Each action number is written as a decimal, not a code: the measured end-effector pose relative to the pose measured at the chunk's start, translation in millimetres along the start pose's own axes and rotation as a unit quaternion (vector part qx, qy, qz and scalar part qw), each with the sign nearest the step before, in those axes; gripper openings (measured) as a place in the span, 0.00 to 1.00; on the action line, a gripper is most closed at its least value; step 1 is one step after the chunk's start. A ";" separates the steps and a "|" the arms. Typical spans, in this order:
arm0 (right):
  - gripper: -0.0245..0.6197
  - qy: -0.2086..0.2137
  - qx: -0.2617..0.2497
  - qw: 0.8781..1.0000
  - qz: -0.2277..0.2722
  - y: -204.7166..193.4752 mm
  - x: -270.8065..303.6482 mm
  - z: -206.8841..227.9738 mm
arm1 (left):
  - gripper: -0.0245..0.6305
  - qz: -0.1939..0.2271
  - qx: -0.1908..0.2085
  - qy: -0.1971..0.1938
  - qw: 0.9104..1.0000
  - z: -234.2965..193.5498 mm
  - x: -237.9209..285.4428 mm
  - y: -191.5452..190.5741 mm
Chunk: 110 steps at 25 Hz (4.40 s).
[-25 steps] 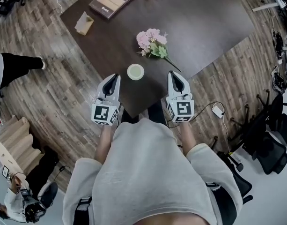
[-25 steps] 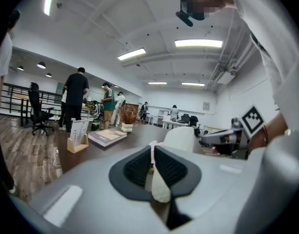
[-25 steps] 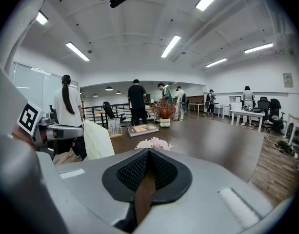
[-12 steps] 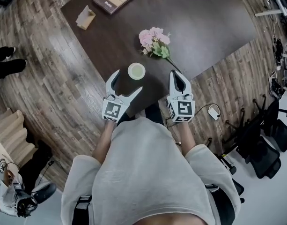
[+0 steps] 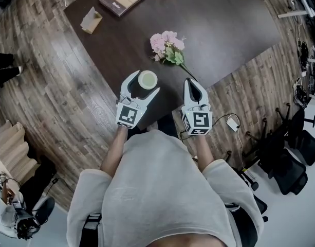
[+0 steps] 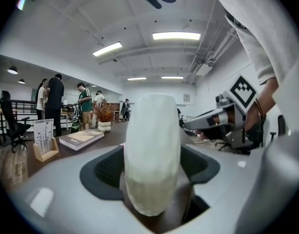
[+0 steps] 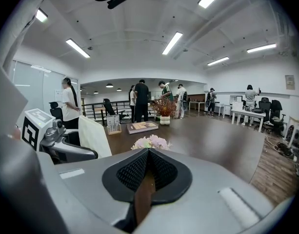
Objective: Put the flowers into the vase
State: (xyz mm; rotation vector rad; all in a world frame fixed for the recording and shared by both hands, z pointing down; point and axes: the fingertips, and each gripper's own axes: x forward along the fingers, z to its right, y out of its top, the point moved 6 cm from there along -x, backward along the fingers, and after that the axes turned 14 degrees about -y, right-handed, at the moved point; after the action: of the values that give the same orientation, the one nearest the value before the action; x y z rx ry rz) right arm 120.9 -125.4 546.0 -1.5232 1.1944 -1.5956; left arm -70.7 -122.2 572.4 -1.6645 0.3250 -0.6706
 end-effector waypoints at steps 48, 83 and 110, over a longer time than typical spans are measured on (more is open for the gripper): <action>0.09 -0.072 -0.480 0.850 -0.203 -78.3 119.3 -0.9 | 0.56 0.015 -0.016 0.018 1.000 1.3 2.3 -0.7; 0.07 0.184 0.187 0.960 0.096 142.0 36.6 -42.3 | 0.56 0.031 -0.029 0.027 0.999 -1.4 1.4 -4.6; 0.08 0.255 0.074 0.957 0.120 95.2 -6.9 -98.3 | 0.56 0.039 -0.033 0.032 0.998 1.7 1.7 -4.1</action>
State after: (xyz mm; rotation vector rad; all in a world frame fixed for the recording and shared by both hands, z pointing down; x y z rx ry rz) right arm 11.7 -138.5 464.3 -0.8521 1.4260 -1.9166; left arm -69.0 -120.9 576.6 -1.6866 0.4587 -0.6619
